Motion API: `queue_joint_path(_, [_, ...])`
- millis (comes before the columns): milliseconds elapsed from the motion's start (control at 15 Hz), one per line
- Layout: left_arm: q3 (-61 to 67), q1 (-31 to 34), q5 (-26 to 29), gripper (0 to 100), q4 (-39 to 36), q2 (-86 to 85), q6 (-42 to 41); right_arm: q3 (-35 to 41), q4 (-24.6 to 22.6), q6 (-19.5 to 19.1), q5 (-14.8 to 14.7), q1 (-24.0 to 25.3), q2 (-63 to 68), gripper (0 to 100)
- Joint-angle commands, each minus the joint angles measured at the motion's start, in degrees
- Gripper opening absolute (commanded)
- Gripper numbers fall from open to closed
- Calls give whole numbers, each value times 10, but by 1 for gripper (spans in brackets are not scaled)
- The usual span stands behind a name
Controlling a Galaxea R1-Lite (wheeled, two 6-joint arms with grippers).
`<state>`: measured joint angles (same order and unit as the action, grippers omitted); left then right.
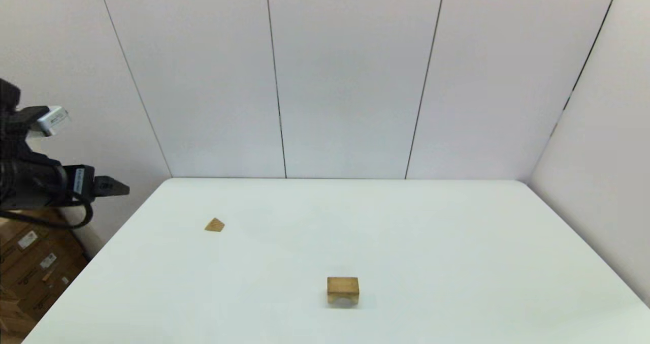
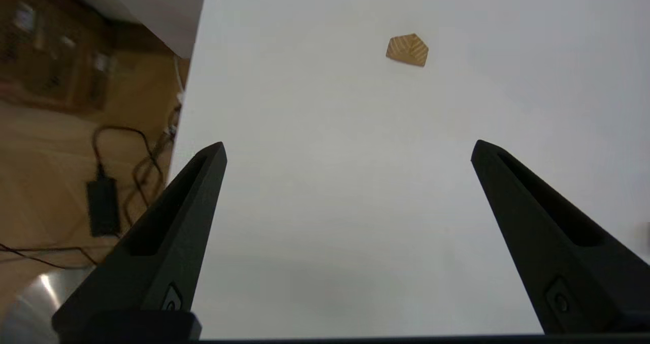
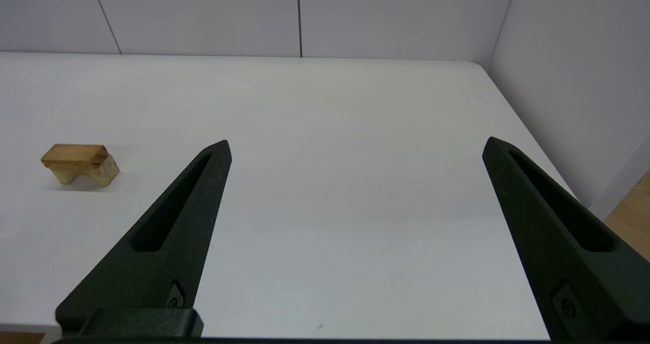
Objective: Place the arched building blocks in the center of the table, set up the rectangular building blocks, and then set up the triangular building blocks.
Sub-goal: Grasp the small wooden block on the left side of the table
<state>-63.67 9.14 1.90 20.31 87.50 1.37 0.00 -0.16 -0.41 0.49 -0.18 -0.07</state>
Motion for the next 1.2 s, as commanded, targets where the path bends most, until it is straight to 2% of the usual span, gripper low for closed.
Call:
queue_joint_path(67, [-102, -9, -8, 100, 8, 177, 138, 0, 0, 0, 0, 0, 0, 100])
queue_joint_path(333, [-141, -48, -83, 100, 9, 263, 205, 0, 0, 0, 0, 0, 0, 100])
queue_joint_path(733, [-189, -69, -85, 100, 10, 320, 198, 0, 0, 0, 0, 0, 0, 100])
queue_joint_path(867, [-222, -68, -85, 100, 34, 332, 130, 0, 0, 0, 0, 0, 0, 100])
queue_joint_path(1000, [-256, -61, -87, 100, 105, 340, 42, 0, 0, 0, 0, 0, 0, 100])
queue_joint_path(1200, [-323, -39, -87, 100, 215, 362, -133, 0, 0, 0, 0, 0, 0, 100])
